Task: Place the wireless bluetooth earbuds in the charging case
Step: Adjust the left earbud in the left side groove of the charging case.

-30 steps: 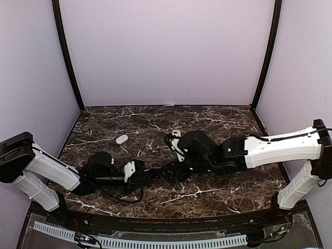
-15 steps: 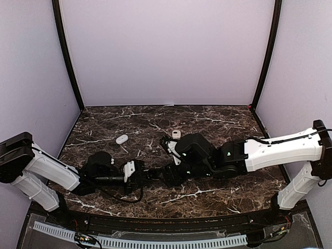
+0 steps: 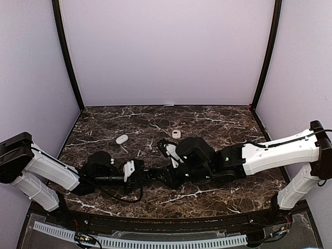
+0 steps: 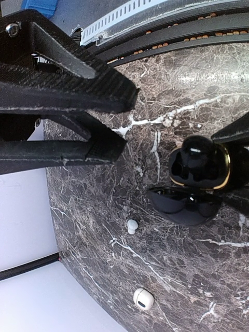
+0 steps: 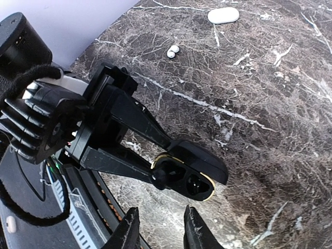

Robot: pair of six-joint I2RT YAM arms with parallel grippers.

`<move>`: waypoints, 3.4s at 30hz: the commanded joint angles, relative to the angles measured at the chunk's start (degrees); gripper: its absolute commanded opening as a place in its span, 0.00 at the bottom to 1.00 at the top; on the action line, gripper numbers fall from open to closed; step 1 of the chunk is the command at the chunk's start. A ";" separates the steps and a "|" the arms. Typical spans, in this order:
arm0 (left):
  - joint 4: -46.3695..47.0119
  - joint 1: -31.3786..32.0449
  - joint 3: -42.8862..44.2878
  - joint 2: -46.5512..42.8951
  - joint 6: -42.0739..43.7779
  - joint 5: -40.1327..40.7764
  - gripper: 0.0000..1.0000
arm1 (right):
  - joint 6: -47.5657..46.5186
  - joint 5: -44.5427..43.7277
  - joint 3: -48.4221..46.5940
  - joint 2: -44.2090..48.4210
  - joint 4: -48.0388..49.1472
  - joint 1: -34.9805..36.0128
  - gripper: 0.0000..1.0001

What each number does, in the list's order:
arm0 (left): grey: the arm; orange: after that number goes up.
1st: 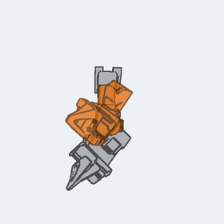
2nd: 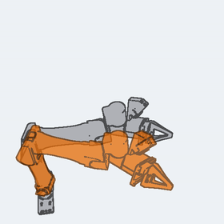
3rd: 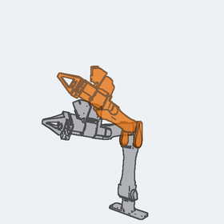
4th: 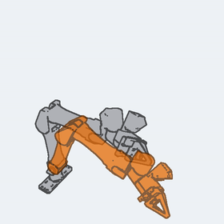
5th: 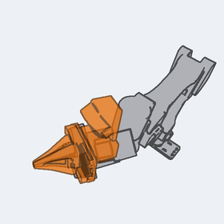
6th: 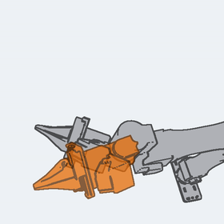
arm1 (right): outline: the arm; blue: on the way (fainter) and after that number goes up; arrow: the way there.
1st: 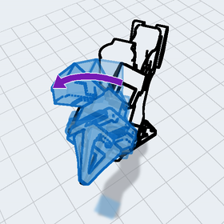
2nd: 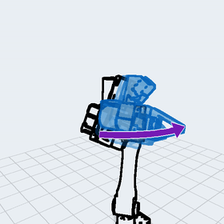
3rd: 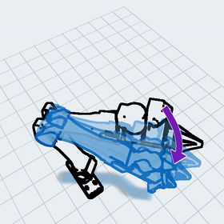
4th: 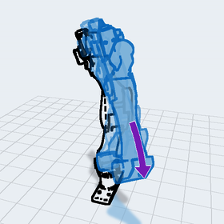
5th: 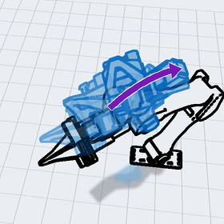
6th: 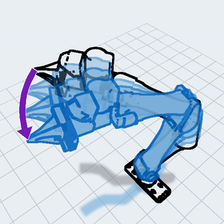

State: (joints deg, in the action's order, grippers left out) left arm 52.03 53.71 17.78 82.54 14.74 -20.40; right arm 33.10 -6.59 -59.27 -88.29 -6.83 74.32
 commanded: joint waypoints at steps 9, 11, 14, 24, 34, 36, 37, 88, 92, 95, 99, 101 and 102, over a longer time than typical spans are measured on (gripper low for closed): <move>1.58 -0.36 -0.71 -1.66 -0.61 -0.86 0.12 | 1.28 1.98 2.30 -1.32 6.32 0.30 0.19; 1.59 -0.36 -0.71 -1.69 -0.61 -0.87 0.12 | 1.43 2.02 2.23 -1.53 6.79 0.31 0.15; 1.63 -0.36 -0.73 -1.75 -0.60 -0.87 0.12 | 1.81 1.68 1.99 -1.91 6.98 0.26 0.06; 1.59 -0.45 -0.64 -1.60 -0.79 -1.04 0.12 | 2.06 3.62 0.97 -2.89 7.89 -0.41 0.00; 1.77 -0.45 -0.69 -1.59 -0.96 -1.21 0.12 | 1.64 4.60 -2.09 -7.78 6.18 -1.05 0.00; 1.80 -0.45 -0.67 -1.60 -1.00 -1.29 0.12 | 2.17 4.14 -1.89 -7.82 5.85 -1.40 0.00; 1.76 -0.50 -0.62 -1.62 -1.03 -1.43 0.12 | 2.40 4.24 -1.65 -7.66 6.25 -1.66 0.00; -6.09 -1.95 2.51 -4.82 -3.67 -17.95 0.16 | -35.03 7.85 14.70 10.39 18.57 -3.93 1.00; -6.39 -1.95 2.57 -4.89 -3.59 -18.07 0.17 | -38.53 9.67 14.15 11.74 19.00 -3.95 0.99; -6.99 -1.95 2.78 -5.05 -3.36 -17.99 0.17 | -41.48 11.99 12.06 10.25 17.11 -3.88 0.99; -7.00 -1.95 2.51 -5.50 -3.11 -17.74 0.17 | -44.10 12.37 9.83 7.48 16.16 -3.64 0.99; -6.90 -1.95 2.44 -5.63 -3.07 -17.72 0.17 | -44.33 11.89 9.41 6.36 17.03 -3.49 0.99; -6.84 -1.95 2.31 -5.59 -3.05 -17.75 0.17 | -44.43 11.46 9.05 5.77 17.38 -3.49 0.99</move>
State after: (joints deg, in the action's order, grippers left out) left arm 45.50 51.96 19.29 78.63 11.31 -37.10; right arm -8.45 4.40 -48.14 -80.34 7.84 70.72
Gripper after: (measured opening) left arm 0.239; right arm 0.993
